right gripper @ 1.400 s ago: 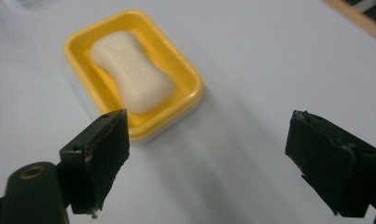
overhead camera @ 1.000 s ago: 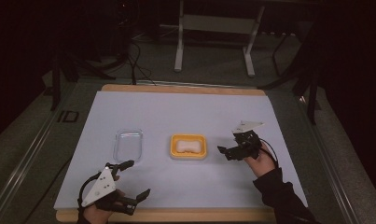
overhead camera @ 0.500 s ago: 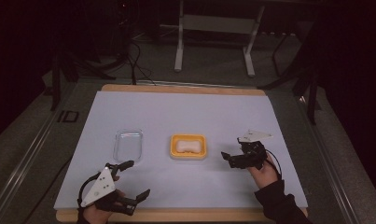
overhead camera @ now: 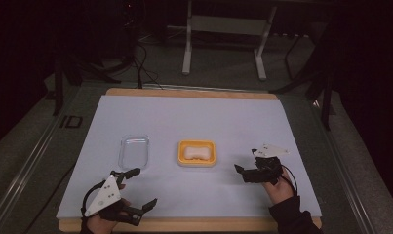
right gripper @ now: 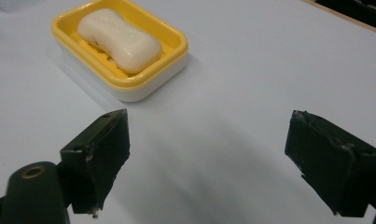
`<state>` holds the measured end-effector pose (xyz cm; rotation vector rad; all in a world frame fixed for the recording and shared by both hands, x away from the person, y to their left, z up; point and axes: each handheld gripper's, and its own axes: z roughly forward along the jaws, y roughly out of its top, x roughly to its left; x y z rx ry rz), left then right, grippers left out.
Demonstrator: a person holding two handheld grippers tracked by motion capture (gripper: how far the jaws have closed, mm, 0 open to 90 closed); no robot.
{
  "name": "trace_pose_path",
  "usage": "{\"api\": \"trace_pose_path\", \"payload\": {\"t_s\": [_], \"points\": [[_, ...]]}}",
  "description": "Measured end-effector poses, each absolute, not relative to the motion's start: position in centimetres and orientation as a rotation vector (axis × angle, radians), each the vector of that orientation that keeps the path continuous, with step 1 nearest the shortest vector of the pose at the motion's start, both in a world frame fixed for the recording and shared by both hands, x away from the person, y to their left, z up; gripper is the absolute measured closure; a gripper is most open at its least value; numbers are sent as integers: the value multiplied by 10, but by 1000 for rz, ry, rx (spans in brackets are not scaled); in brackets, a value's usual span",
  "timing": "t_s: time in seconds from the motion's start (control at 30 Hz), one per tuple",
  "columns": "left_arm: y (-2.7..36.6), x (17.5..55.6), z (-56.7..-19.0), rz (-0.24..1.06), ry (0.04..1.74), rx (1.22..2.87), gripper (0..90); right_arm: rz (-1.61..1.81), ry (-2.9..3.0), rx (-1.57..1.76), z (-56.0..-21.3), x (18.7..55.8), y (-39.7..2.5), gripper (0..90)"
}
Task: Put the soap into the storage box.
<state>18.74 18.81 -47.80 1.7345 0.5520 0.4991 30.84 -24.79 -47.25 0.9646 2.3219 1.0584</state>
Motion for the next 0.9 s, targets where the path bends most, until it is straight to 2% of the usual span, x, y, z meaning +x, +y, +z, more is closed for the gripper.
{"api": "trace_pose_path", "payload": {"t_s": [0.9], "points": [[187, 188, -478, 497, 553, 1742, 11, 1102, 2243, 1027, -475, 295, -262, 137]]}}
